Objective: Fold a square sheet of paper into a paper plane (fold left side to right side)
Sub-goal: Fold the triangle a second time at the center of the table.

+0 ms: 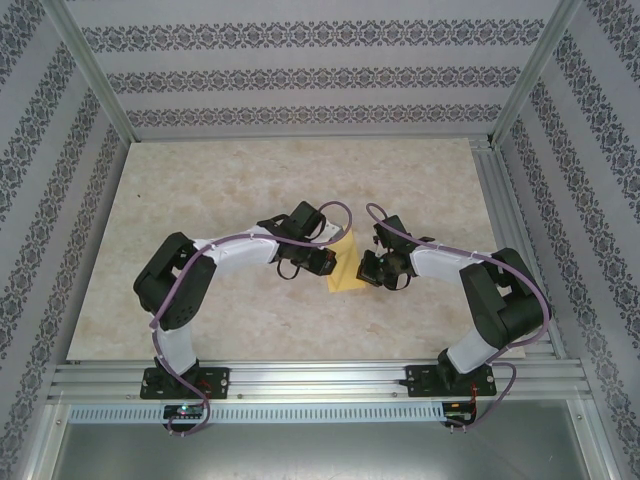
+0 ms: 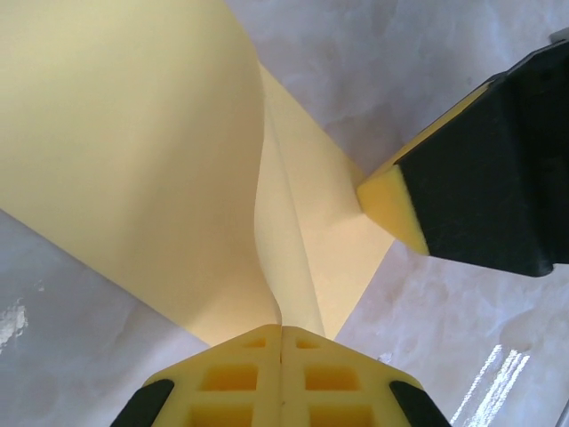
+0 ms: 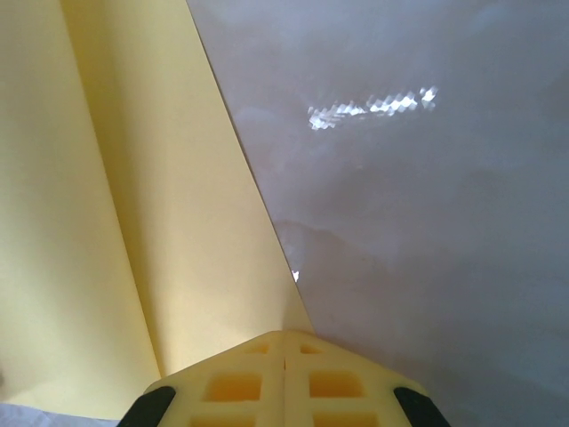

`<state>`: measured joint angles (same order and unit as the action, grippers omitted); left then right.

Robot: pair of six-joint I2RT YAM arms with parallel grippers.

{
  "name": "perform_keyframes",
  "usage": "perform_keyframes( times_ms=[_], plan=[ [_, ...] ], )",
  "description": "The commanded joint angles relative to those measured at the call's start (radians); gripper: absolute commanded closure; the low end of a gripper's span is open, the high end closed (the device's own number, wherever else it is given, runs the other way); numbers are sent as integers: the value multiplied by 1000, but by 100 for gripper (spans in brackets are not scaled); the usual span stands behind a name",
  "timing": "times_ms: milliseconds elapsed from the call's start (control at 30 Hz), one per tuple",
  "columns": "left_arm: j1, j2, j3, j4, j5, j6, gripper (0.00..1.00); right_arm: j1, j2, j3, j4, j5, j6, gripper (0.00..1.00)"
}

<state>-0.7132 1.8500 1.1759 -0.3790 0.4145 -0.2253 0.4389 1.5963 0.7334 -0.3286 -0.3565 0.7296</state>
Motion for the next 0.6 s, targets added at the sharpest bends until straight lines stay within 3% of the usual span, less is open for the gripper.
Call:
perform_keyframes(
  times_ms=[0, 567],
  plan=[
    [21, 17, 29, -37, 16, 51, 94, 11, 10, 1, -65, 55, -25, 97],
    [44, 92, 74, -43, 11, 92, 94, 17, 3, -2, -75, 61, -25, 97]
  ],
)
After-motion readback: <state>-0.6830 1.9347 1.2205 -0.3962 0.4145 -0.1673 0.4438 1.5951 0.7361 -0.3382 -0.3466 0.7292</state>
